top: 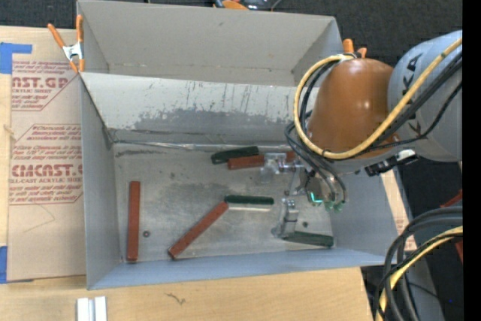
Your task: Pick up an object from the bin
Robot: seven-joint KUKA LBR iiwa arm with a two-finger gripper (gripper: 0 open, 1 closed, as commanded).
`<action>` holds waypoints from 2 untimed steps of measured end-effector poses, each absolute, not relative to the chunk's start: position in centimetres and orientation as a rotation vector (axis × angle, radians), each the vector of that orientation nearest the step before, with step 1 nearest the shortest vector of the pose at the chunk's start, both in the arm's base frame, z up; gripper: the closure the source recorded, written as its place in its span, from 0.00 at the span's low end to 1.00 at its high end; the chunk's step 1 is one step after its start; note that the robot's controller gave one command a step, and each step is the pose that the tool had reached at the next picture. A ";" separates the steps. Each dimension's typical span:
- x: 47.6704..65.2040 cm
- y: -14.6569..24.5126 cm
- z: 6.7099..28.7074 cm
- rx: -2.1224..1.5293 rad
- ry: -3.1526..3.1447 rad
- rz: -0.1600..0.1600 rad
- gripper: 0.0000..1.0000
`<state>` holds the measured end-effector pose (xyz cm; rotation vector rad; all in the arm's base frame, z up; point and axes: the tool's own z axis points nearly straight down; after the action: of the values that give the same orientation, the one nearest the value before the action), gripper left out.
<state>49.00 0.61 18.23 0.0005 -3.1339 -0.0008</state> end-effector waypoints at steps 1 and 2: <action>50.4 -0.2 6.6 -0.045 -3.136 -0.002 0.00; 50.6 -0.2 7.0 -0.044 -3.142 -0.002 1.00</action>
Offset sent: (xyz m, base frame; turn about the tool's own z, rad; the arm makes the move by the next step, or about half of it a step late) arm 0.0155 -0.0098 -0.1123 0.0300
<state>50.56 -0.24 6.96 -0.0444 -3.1421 -0.0020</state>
